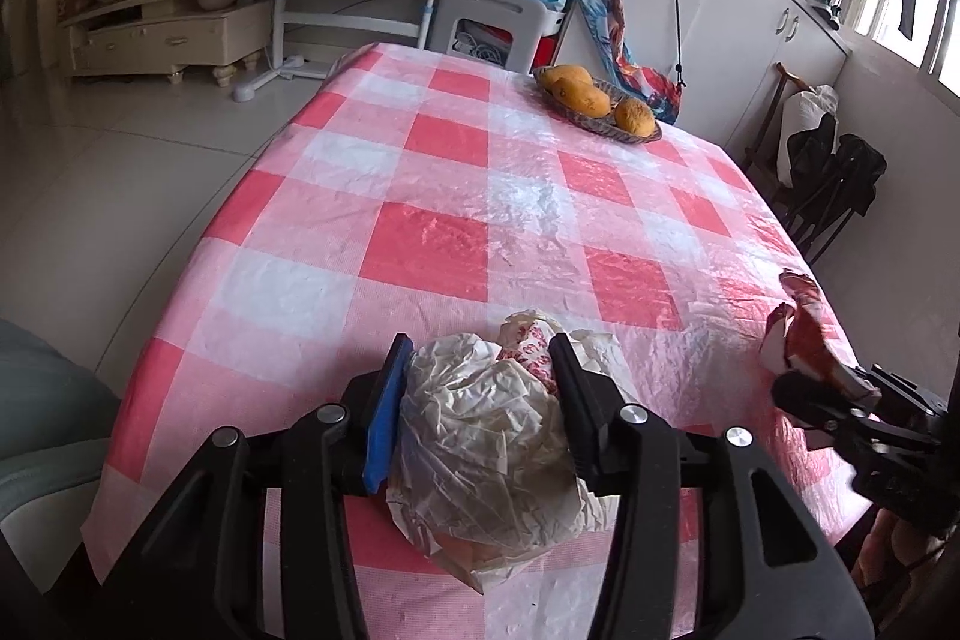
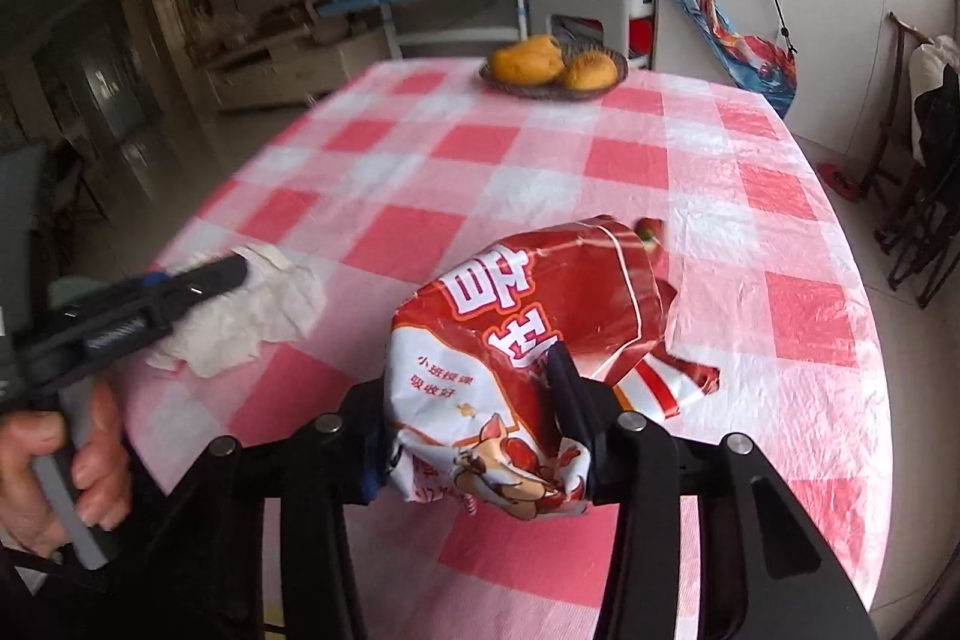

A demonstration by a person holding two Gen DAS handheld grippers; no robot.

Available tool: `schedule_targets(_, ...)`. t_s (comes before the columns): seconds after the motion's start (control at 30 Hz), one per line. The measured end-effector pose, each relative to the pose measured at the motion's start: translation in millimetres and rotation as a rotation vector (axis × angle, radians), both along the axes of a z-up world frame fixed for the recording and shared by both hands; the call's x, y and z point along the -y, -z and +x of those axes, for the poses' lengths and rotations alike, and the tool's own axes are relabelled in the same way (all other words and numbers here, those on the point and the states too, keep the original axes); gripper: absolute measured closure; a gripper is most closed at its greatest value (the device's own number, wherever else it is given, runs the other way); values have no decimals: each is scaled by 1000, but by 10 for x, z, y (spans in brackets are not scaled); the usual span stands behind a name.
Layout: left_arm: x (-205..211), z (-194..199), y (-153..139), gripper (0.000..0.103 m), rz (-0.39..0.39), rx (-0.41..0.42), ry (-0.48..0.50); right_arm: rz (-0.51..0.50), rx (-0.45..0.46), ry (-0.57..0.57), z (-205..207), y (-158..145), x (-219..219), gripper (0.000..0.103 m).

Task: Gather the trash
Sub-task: 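Carry the red wrapper and white bag over the yellow basin and release both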

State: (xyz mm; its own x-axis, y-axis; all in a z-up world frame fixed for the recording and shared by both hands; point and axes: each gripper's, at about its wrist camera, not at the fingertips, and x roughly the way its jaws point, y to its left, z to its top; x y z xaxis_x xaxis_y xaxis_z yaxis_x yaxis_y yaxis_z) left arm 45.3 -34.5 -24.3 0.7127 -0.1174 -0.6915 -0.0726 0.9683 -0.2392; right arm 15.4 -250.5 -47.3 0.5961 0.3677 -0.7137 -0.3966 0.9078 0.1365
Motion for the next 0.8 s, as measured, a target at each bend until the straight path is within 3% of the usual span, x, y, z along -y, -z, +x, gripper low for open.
schedule_targets(0.4, 43, -174, -164, 65, 41, 75, 15, 271, -21, -260, -293, -286, -62, 59)
schedule_targets(0.53, 22, -324, -213, 65, 53, 76, -1, 299, -36, -337, -493, -337, -130, 59)
schedule_targets(0.8, 74, -690, -304, 65, 85, 76, 0, 330, -153, -489, -920, -197, -269, 59)
